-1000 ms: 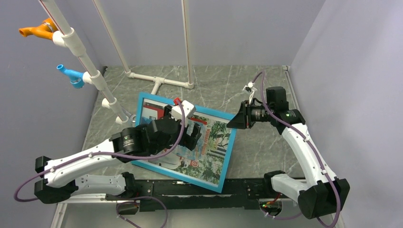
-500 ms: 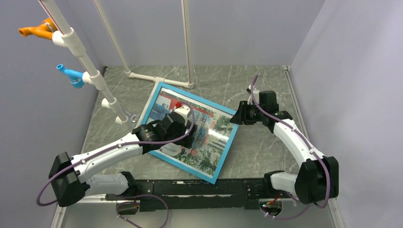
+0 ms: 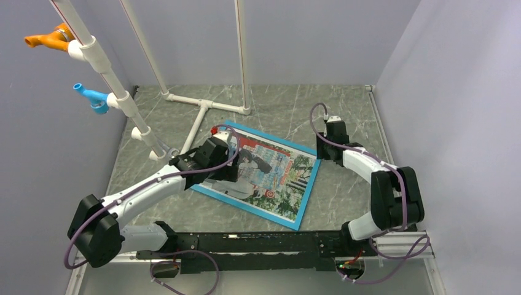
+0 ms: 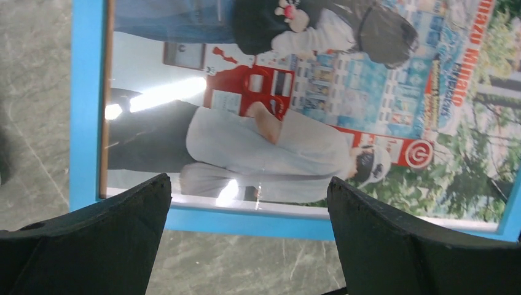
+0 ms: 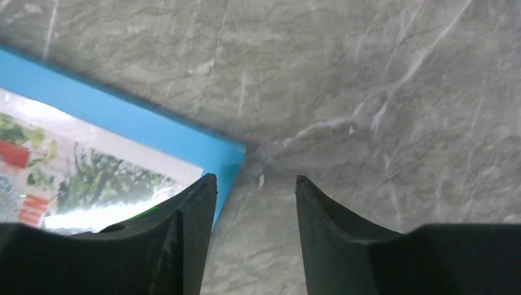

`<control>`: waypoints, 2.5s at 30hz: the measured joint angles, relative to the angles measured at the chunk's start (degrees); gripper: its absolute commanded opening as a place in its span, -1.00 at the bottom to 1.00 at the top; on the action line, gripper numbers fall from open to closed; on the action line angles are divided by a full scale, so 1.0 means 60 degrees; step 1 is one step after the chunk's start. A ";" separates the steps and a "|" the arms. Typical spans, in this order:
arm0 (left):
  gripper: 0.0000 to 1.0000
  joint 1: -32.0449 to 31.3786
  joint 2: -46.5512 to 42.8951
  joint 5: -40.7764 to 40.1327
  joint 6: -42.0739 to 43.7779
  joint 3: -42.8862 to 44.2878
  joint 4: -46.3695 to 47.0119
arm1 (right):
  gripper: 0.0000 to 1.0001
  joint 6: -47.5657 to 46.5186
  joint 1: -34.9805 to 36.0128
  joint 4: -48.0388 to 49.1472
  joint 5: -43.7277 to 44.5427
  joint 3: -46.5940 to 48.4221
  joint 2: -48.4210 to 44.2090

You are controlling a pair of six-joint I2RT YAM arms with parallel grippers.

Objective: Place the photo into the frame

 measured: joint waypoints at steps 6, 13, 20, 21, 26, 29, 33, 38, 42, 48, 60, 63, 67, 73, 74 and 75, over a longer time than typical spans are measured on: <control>0.99 0.0688 0.0481 -0.0007 0.0004 -0.0007 -0.0004 | 0.98 0.0073 -0.0022 -0.0164 -0.0025 0.0882 0.0623; 0.99 0.1654 0.1235 -0.0211 0.0011 -0.0142 -0.0055 | 1.00 0.0849 -0.0022 -0.0656 -0.1206 0.0925 -0.0590; 0.99 0.2426 0.2433 -0.0627 0.0036 -0.0102 -0.0229 | 1.00 0.2575 -0.0106 -0.2113 -0.1534 0.0688 -0.1628; 0.99 0.2495 0.2601 -0.0732 0.0058 -0.0058 -0.0302 | 0.99 0.2834 -0.0113 -0.2288 -0.1676 0.0561 -0.1694; 0.98 0.2805 0.3140 -0.0827 0.0091 0.0375 -0.0313 | 0.99 0.3905 -0.0127 -0.2652 -0.2463 -0.0525 -0.2062; 0.98 0.3067 0.3264 -0.0608 0.0138 0.0426 -0.0153 | 0.99 0.4477 -0.0124 -0.2758 -0.2998 -0.1319 -0.2142; 0.99 0.3264 0.3348 -0.0280 0.0277 0.0426 -0.0004 | 0.99 0.4972 -0.0098 -0.2688 -0.3574 -0.1825 -0.2135; 0.89 0.3370 0.3417 0.0375 0.0444 0.0404 0.0266 | 0.99 0.5249 -0.0058 -0.2346 -0.4003 -0.1810 -0.1934; 0.86 0.3428 0.3330 0.0765 0.0674 0.0171 0.0630 | 0.99 0.5238 -0.0036 -0.2328 -0.4302 -0.1351 -0.1286; 0.86 0.2925 0.2973 0.0954 0.0747 -0.0270 0.0994 | 1.00 0.4758 -0.0091 -0.2863 -0.4142 0.0044 0.0146; 0.88 -0.0729 0.2448 0.0637 -0.1279 -0.0933 0.1282 | 1.00 0.3075 -0.0951 -0.3155 -0.2943 0.5275 0.4269; 0.89 -0.2131 0.2528 0.0637 -0.2218 -0.0852 0.1381 | 1.00 0.2922 -0.0962 -0.3045 -0.2809 0.6411 0.5002; 0.93 -0.3184 0.2535 0.1457 -0.3209 -0.1002 0.2473 | 1.00 0.2918 -0.0863 -0.3581 -0.2430 0.7184 0.5140; 0.96 -0.3417 0.2310 0.2521 -0.3730 -0.1355 0.3129 | 1.00 0.3027 -0.0820 -0.4229 -0.1628 0.6819 0.3697; 0.96 -0.3413 0.2259 0.2634 -0.3741 -0.1395 0.3096 | 1.00 0.3096 -0.0892 -0.4237 -0.1672 0.6524 0.3271; 0.96 -0.3432 0.2167 0.2743 -0.3752 -0.1461 0.3027 | 1.00 0.3202 -0.1038 -0.4215 -0.1836 0.5952 0.2583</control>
